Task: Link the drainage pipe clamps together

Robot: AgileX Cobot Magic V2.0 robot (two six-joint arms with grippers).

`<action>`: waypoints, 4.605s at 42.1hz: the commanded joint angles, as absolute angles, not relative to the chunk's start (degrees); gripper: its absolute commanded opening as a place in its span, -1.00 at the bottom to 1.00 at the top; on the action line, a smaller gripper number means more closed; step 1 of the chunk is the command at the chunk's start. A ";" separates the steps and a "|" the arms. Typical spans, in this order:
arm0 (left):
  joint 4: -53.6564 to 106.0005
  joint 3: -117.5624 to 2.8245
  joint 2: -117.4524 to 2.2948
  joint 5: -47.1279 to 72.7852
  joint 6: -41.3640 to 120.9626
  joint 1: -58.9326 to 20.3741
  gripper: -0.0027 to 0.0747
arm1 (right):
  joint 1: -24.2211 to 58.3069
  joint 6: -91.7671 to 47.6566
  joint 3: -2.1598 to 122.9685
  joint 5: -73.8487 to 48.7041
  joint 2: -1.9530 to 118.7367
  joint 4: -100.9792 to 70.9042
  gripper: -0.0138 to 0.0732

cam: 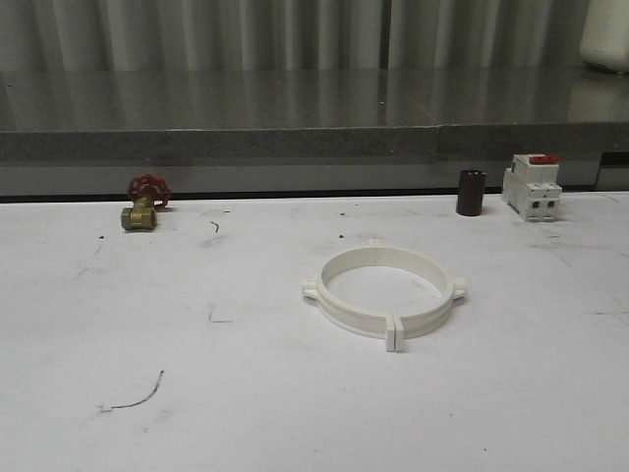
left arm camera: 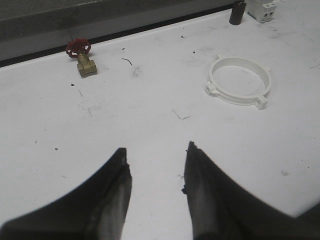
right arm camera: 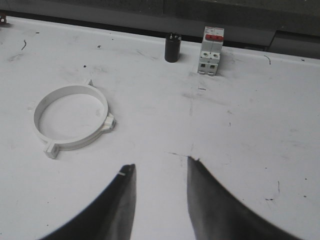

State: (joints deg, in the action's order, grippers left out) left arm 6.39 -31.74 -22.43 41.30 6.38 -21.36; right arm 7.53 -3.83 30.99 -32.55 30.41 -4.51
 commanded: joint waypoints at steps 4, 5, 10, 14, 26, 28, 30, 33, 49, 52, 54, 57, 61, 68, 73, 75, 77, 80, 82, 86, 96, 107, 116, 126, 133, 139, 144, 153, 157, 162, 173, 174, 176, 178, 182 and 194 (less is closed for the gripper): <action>7.23 -33.34 -23.26 37.13 6.23 -21.23 -0.25 | 7.07 -4.40 32.31 -28.78 30.34 -4.43 -0.08; 7.23 -33.34 -23.26 37.13 6.23 -21.23 -0.25 | 7.07 -4.40 32.31 -28.78 30.34 -4.43 -0.12; 7.23 -33.34 -23.26 37.13 6.23 -21.23 -0.25 | 7.07 -4.40 32.31 -28.83 30.34 -4.43 -0.54; 7.23 -33.34 -23.26 37.13 6.23 -21.23 -0.25 | 7.07 -4.40 32.31 -28.83 30.34 -4.43 -0.85; 7.23 -33.34 -23.26 37.13 6.23 -21.23 -0.25 | 7.07 -4.40 32.31 -28.96 30.34 -4.48 -0.95; 7.23 -33.34 -23.26 37.13 6.23 -21.23 -0.25 | 7.07 -4.40 32.31 -28.96 30.34 -4.48 -0.95; 7.23 -33.34 -23.26 37.13 6.23 -21.23 -0.25 | 7.07 -4.40 32.31 -28.96 30.34 -4.48 -0.95; 7.23 -33.34 -23.26 37.13 6.23 -21.23 -0.25 | 7.07 -4.40 32.31 -28.96 30.34 -4.48 -0.95; 7.23 -33.34 -23.26 37.67 6.23 -21.23 -0.53 | 7.07 -4.40 32.31 -28.96 30.34 -4.48 -0.95; 7.23 -33.34 -23.26 37.51 6.23 -21.23 -0.75 | 7.07 -4.40 32.31 -28.96 30.34 -4.48 -0.95; 7.23 -33.34 -23.26 37.51 6.23 -21.23 -0.86 | 7.07 -4.40 32.31 -28.96 30.34 -4.48 -0.95; 7.23 -33.34 -23.26 37.51 6.23 -21.23 -0.98 | 7.07 -4.40 32.31 -28.96 30.34 -4.48 -0.95; 7.23 -33.34 -23.26 37.51 6.23 -21.23 -0.98 | 7.07 -4.40 32.31 -28.96 30.34 -4.48 -0.95; 7.23 -33.34 -23.26 37.39 6.23 -21.23 -0.98 | 7.07 -4.40 32.31 -28.96 30.34 -4.48 -0.95; 2.00 -32.57 -22.41 34.31 6.23 -20.76 -0.98 | 7.07 -4.40 32.31 -28.96 30.34 -4.48 -0.95; 0.71 -31.17 -20.66 30.07 6.23 -19.03 -0.98 | 7.07 -4.40 32.31 -28.96 30.34 -4.48 -0.95; -0.35 -29.20 -18.97 26.72 6.23 -16.81 -0.98 | 7.07 -4.40 32.31 -28.96 30.34 -4.48 -0.95; -0.61 -25.26 -15.45 20.50 6.23 -13.15 -0.98 | 7.07 -4.40 32.31 -28.96 30.34 -4.48 -0.95; -0.61 -22.88 -13.24 17.83 6.23 -10.45 -0.98 | 7.07 -4.40 32.31 -28.96 30.34 -4.48 -0.95; 0.00 -17.15 -8.48 13.20 6.23 -5.67 -0.98 | 7.07 -4.40 32.31 -28.96 30.34 -4.48 -0.95; 1.48 -4.67 -2.31 3.56 6.23 3.38 -0.98 | 7.07 -4.40 32.31 -28.96 30.34 -4.48 -0.95; 4.99 1.32 0.95 -0.73 6.23 3.37 -0.98 | 7.07 -4.40 32.31 -29.01 30.34 -4.48 -0.95; 7.50 1.55 0.95 -1.34 6.23 1.18 -0.98 | 7.07 -4.40 32.31 -29.27 30.34 -4.48 -0.95; 7.50 1.55 0.95 -1.34 6.23 0.95 -0.98 | 7.07 -4.40 32.31 -29.27 30.34 -4.48 -0.95; 7.50 1.55 0.95 -1.34 6.23 0.95 -0.98 | 7.07 -4.40 32.31 -29.32 30.34 -4.48 -0.95; 7.50 1.55 0.95 -1.74 6.23 0.95 -0.98 | 7.07 -4.40 32.31 -29.32 30.34 -4.48 -0.95; 6.18 1.55 0.95 -3.46 6.23 0.95 -0.98 | 7.07 -4.40 32.31 -29.32 30.34 -4.48 -0.95; 4.35 1.55 0.95 -4.28 6.23 0.95 -0.98 | 7.07 -4.40 32.31 -29.32 30.34 -4.48 -0.95; 4.22 1.55 0.95 -4.28 5.96 0.95 -0.98 | 7.07 -4.40 32.31 -29.37 30.34 -4.48 -0.95; 1.47 1.55 0.95 -3.39 0.94 0.95 -0.98 | 7.07 -4.40 32.31 -29.37 30.34 -4.48 -0.95; -0.34 1.55 0.95 -1.49 -1.82 0.95 -0.98 | 7.07 -4.40 32.31 -29.37 30.34 -4.48 -0.95; -0.34 1.55 0.95 -1.49 -1.82 0.95 -0.98 | 7.07 -4.40 32.31 -29.37 30.34 -4.48 -0.95; -0.34 1.55 0.95 -1.49 -1.82 0.95 -0.98 | 7.07 -4.40 32.31 -29.37 30.34 -4.48 -0.95; 0.00 1.55 0.95 -1.49 -1.82 0.86 -0.98 | 7.07 -4.40 32.31 -29.37 30.34 -4.48 -0.95; 0.00 1.55 0.95 -1.49 -0.82 0.86 -0.98 | 7.07 -4.40 32.31 -29.37 30.34 -4.48 -0.95; 0.83 1.55 0.95 -2.32 0.68 0.86 -0.98 | 7.07 -4.40 32.31 -29.37 30.34 -4.48 -0.95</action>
State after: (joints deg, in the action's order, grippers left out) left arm 0.00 0.27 0.32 2.64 0.41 1.30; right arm 7.53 -3.83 30.97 -32.97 30.41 -4.51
